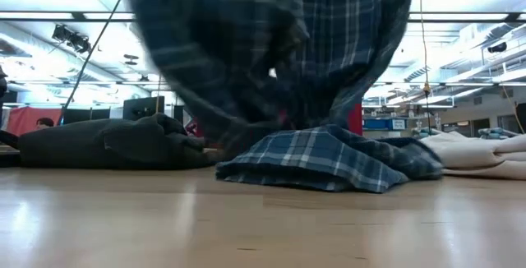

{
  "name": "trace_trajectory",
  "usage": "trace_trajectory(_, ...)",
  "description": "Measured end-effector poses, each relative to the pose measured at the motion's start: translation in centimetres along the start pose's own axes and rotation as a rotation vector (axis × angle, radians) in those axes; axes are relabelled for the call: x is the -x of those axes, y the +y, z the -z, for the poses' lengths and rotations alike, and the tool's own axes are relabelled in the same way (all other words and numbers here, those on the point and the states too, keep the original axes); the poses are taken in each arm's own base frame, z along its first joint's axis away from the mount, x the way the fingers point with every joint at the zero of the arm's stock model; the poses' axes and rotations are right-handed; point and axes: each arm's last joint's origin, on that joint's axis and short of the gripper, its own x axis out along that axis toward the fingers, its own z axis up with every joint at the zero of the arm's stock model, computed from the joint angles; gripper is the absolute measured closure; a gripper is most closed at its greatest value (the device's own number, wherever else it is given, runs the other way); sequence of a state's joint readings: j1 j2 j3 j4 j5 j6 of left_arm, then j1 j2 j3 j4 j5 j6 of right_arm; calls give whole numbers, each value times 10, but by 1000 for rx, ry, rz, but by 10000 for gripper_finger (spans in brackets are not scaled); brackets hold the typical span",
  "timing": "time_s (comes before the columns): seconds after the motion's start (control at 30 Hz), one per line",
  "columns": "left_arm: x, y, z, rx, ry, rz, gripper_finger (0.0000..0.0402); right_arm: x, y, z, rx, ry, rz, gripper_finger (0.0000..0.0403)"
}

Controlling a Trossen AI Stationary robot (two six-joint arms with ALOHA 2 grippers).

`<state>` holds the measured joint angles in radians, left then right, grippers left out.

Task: Fold Laundry from Bin
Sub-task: Fold the plaid pants

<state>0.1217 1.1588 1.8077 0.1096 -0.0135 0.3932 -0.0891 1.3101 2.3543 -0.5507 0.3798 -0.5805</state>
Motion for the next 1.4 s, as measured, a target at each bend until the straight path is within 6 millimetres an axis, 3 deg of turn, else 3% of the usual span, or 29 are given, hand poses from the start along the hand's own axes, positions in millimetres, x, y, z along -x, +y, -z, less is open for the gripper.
trace_trajectory(0.17, -19, 9, -10, -10, 21, -23, 397, -8, 1, -2, 28, -15, 77, 393)
trace_trajectory(0.33, -27, 18, -23, -67, 108, -88, 397, -10, -4, -4, 28, 5, 210, 393)
trace_trajectory(0.47, -29, 20, -24, -66, 231, -99, 397, -6, -4, -1, 8, 56, 211, 393)
trace_trajectory(0.57, -32, 13, -6, -22, 369, -70, 397, -7, 4, 13, -47, 184, 153, 393)
trace_trajectory(0.77, -37, -7, 53, 43, 747, -80, 397, -4, 26, 52, -239, 533, 118, 393)
trace_trajectory(1.03, -28, -24, 108, 133, 1139, -99, 397, 10, 31, 101, -377, 1020, 70, 393)
trace_trajectory(1.13, -17, -24, 129, 91, 1343, -105, 397, 6, 30, 113, -374, 1072, 42, 393)
trace_trajectory(1.23, -11, -27, 147, 161, 1483, -181, 397, 3, 32, 123, -447, 1114, -51, 393)
trace_trajectory(1.4, -10, -35, 158, 230, 1547, -232, 397, 0, 42, 147, -466, 1240, -110, 393)
